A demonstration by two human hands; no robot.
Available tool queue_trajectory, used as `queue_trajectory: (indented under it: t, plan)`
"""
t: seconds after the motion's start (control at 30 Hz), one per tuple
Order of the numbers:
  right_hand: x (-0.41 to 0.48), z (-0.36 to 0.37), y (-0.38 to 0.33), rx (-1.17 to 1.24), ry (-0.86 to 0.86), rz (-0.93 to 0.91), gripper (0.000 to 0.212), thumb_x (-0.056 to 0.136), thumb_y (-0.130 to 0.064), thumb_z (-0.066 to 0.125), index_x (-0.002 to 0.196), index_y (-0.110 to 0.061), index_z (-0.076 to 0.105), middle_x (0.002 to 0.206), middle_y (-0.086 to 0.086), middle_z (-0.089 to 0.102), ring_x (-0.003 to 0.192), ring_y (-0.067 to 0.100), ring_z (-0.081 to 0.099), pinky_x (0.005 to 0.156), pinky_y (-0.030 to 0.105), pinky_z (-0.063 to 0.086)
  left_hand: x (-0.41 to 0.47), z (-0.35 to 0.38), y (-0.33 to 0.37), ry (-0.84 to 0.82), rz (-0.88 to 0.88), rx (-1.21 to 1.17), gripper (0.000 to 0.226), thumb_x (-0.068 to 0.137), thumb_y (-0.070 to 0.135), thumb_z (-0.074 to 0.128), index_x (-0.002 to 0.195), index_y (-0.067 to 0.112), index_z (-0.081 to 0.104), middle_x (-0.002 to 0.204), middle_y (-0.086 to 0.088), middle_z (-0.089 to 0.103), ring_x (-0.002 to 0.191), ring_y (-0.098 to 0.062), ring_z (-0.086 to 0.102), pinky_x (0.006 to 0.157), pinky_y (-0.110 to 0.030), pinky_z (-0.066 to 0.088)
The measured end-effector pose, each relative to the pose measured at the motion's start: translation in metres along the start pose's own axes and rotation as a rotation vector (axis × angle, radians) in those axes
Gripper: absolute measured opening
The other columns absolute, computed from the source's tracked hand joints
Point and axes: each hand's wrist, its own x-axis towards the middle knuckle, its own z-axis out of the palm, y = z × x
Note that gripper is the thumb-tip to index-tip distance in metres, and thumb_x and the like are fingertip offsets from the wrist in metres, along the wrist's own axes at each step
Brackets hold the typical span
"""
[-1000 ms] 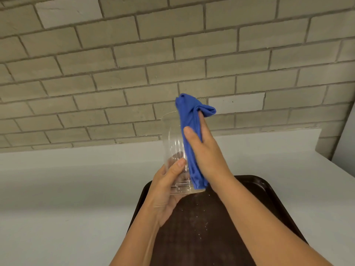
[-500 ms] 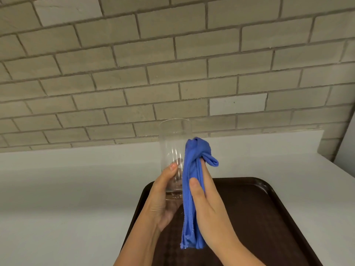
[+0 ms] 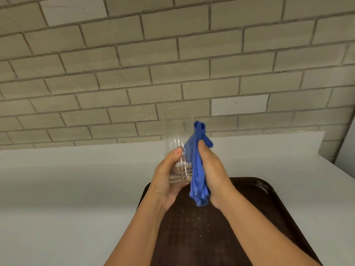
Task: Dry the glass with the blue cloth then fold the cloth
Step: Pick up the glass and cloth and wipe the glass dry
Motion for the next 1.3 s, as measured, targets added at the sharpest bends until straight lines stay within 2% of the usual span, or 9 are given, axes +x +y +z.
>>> queue_trajectory:
  t: [0.1, 0.2, 0.43, 0.53, 0.6, 0.77, 0.87, 1.03, 1.3]
  plan:
    - [-0.027, 0.001, 0.02, -0.089, 0.025, -0.066, 0.02, 0.091, -0.045, 0.036, 0.104, -0.048, 0.05, 0.102, -0.015, 0.063, 0.084, -0.011, 0.061, 0.065, 0.003, 0.047, 0.004, -0.003, -0.003, 0.082, -0.006, 0.028, 0.017, 0.054, 0.036, 0.077, 0.068, 0.026, 0.075, 0.064, 0.004, 0.072, 0.059, -0.011, 0.069, 0.055, -0.026, 0.057]
    - [-0.045, 0.001, 0.024, -0.152, 0.025, -0.201, 0.036, 0.093, -0.036, 0.035, 0.127, -0.048, 0.034, 0.126, -0.02, 0.052, 0.105, -0.017, 0.05, 0.076, -0.003, 0.04, 0.004, -0.002, -0.006, 0.078, -0.037, 0.056, 0.026, 0.049, 0.042, 0.077, 0.069, 0.025, 0.074, 0.066, 0.006, 0.071, 0.061, -0.011, 0.068, 0.059, -0.027, 0.058]
    - [-0.023, -0.002, -0.004, -0.5, 0.03, -0.506, 0.051, 0.096, -0.024, 0.032, 0.143, -0.033, 0.015, 0.15, -0.015, 0.014, 0.135, 0.0, 0.018, 0.109, 0.021, 0.021, -0.005, 0.005, -0.023, -0.023, -0.104, 0.009, 0.029, 0.052, 0.046, 0.072, 0.07, 0.023, 0.077, 0.069, 0.003, 0.075, 0.067, -0.011, 0.071, 0.058, -0.026, 0.056]
    - [-0.005, -0.011, -0.018, -0.382, 0.02, -0.387, 0.049, 0.097, -0.027, 0.031, 0.143, -0.03, 0.017, 0.149, -0.01, 0.025, 0.129, -0.002, 0.024, 0.105, 0.018, 0.022, -0.008, 0.007, -0.025, -0.058, -0.095, -0.044, 0.028, 0.062, 0.04, 0.069, 0.08, 0.019, 0.075, 0.079, -0.002, 0.076, 0.073, -0.017, 0.072, 0.063, -0.033, 0.058]
    - [0.002, -0.015, -0.02, -0.193, 0.058, -0.181, 0.042, 0.096, -0.033, 0.032, 0.137, -0.025, 0.035, 0.119, -0.009, 0.053, 0.107, 0.004, 0.048, 0.09, 0.019, 0.037, -0.009, 0.007, -0.023, -0.028, -0.088, -0.052, 0.035, 0.062, 0.037, 0.069, 0.089, 0.016, 0.071, 0.082, -0.006, 0.072, 0.073, -0.02, 0.071, 0.064, -0.036, 0.058]
    - [-0.021, -0.018, 0.002, 0.202, 0.062, 0.192, 0.031, 0.089, -0.041, 0.047, 0.079, -0.016, 0.063, 0.062, 0.001, 0.067, 0.055, 0.011, 0.065, 0.051, 0.021, 0.052, -0.008, 0.007, -0.023, 0.051, 0.044, 0.114, 0.014, 0.067, 0.033, 0.066, 0.076, 0.024, 0.072, 0.069, 0.004, 0.073, 0.064, -0.011, 0.069, 0.06, -0.026, 0.055]
    - [-0.037, -0.023, 0.017, 0.321, -0.036, 0.196, 0.032, 0.088, -0.047, 0.042, 0.088, -0.021, 0.062, 0.076, -0.003, 0.07, 0.072, 0.015, 0.065, 0.065, 0.03, 0.053, -0.003, 0.007, -0.024, 0.12, 0.095, 0.212, 0.016, 0.066, 0.033, 0.067, 0.079, 0.022, 0.067, 0.065, 0.005, 0.072, 0.063, -0.012, 0.068, 0.059, -0.022, 0.054]
    - [-0.033, -0.021, 0.013, 0.422, 0.06, 0.201, 0.037, 0.09, -0.041, 0.041, 0.104, -0.011, 0.059, 0.101, 0.012, 0.062, 0.096, 0.027, 0.059, 0.088, 0.042, 0.047, -0.001, 0.016, -0.022, 0.225, 0.139, 0.499, 0.076, 0.073, 0.045, 0.064, 0.137, 0.011, 0.039, 0.114, -0.011, 0.063, 0.101, -0.022, 0.062, 0.069, -0.014, 0.048]
    - [-0.031, -0.015, 0.013, 0.298, 0.193, 0.081, 0.038, 0.093, -0.036, 0.039, 0.125, -0.019, 0.05, 0.12, 0.013, 0.06, 0.107, 0.025, 0.058, 0.094, 0.041, 0.047, -0.01, 0.033, -0.014, 0.429, 0.279, 0.837, 0.046, 0.081, 0.046, 0.055, 0.122, 0.029, 0.042, 0.112, 0.01, 0.052, 0.089, -0.006, 0.055, 0.051, -0.001, 0.04]
